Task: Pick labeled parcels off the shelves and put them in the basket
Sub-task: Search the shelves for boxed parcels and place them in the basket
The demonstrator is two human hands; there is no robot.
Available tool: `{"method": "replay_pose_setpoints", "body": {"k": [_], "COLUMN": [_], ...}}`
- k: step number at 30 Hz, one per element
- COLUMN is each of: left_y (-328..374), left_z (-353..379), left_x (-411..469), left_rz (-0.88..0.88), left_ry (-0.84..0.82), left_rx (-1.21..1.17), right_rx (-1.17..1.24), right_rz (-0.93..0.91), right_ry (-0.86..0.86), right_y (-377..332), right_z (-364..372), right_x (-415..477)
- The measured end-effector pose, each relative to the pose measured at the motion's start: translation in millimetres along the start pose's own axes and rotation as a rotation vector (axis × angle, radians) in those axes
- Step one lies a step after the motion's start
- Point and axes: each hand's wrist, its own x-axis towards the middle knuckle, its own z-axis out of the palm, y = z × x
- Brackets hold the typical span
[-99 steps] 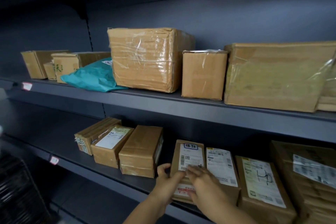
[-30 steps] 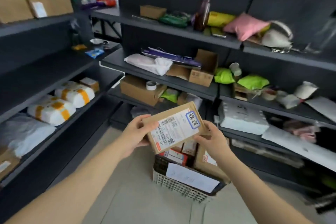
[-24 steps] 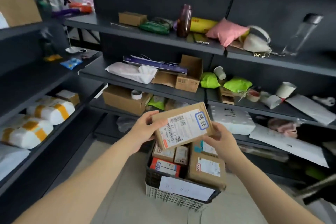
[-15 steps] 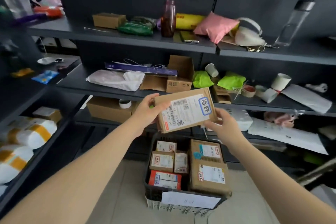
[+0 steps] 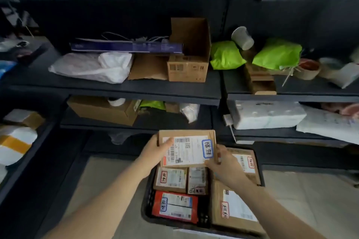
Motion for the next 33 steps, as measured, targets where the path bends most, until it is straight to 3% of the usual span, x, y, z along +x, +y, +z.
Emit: {"method": "replay_pose_setpoints", "body": {"k": [8,15,23,27,33], "left_y": [-94,-143,-169,-164,-146], "left_z": [12,11,6,2,-4], "left_x": [106,164,171,182,175], "left_rz": [-0.123,-0.015,0.056,0.082,0.154], "left_ry": [-0.003,0.093,0.212,0.255,0.119], "left_rx": [0.117,0.339,0.491,0.743,1.045], "right_rx": [0.028,0.068,0.025,-0.005,0.014], "right_rz": [0.163,0.233,0.221,0.266,0.311], "right_ry": [-0.004,-0.012,-0.015,-0.023,-0.033], "right_y": [59,83,85,83,81], "right_z": [80,135,153,155,153], "right_x": [109,157,178,191,201]}}
